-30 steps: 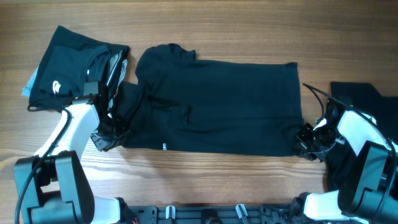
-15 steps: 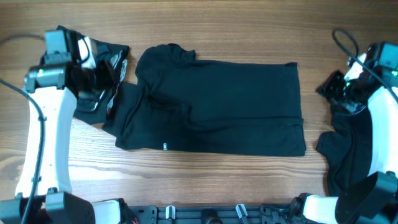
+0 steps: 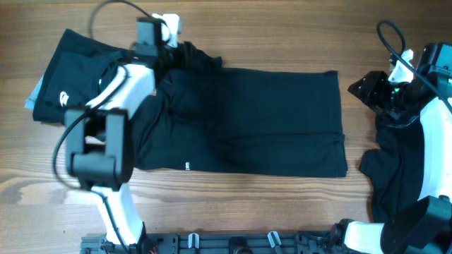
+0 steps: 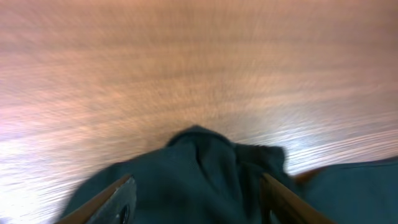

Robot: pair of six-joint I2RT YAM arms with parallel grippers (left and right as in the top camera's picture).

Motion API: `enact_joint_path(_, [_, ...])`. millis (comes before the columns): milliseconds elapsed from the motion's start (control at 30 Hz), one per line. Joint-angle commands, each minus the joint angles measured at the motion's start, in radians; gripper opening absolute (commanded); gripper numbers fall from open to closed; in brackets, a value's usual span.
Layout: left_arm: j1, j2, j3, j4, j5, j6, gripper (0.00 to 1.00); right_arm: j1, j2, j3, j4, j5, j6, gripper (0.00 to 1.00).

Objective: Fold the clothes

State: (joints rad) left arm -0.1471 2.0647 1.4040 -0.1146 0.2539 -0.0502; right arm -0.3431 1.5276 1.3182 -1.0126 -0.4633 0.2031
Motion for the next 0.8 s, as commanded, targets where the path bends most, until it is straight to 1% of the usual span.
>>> enact_joint_path(0, [-0.060,0.069,0.005,0.115,-0.206,0.020,0.68,0.003,0.016,0.008,-0.029,-0.016,-0.020,0.56])
enact_joint_path(67, [-0.068,0.104,0.005,0.148,-0.237,0.020,0.70,0.003,0.020,0.008,-0.042,-0.015,-0.020,0.56])
enact_joint_path(167, [-0.068,0.136,0.005,0.150,-0.211,0.016,0.70,0.003,0.020,0.008,-0.048,0.002,-0.020,0.56])
enact_joint_path(233, [-0.068,0.144,0.005,0.138,-0.166,0.017,0.66,0.003,0.020,0.008,-0.050,0.002,-0.019,0.55])
enact_joint_path(333, [-0.069,0.170,0.005,0.126,-0.158,0.010,0.60,0.003,0.020,0.008,-0.051,0.002,-0.020,0.55])
enact_joint_path(400, [-0.069,0.176,0.005,0.125,-0.158,-0.016,0.49,0.003,0.020,0.008,-0.055,0.002,-0.020,0.55])
enact_joint_path(433, [-0.069,0.176,0.005,0.127,-0.157,-0.041,0.38,0.003,0.020,0.008,-0.059,0.002,-0.021,0.55])
enact_joint_path(467, [-0.069,0.172,0.005,0.134,-0.149,-0.071,0.18,0.003,0.020,0.008,-0.063,0.002,-0.021,0.55])
enact_joint_path(500, [-0.069,0.165,0.008,0.138,-0.135,-0.100,0.04,0.003,0.020,0.008,-0.064,0.002,-0.021,0.55])
enact_joint_path(567, [-0.069,0.137,0.019,0.132,-0.108,-0.150,0.04,0.003,0.020,0.008,-0.066,0.002,-0.021,0.55])
enact_joint_path(633, [-0.069,0.073,0.023,0.125,-0.095,-0.167,0.04,0.003,0.020,0.008,-0.071,0.002,-0.021,0.55])
enact_joint_path(767, [-0.069,-0.041,0.023,0.010,-0.121,-0.167,0.04,0.003,0.020,0.008,-0.077,0.002,-0.047,0.54])
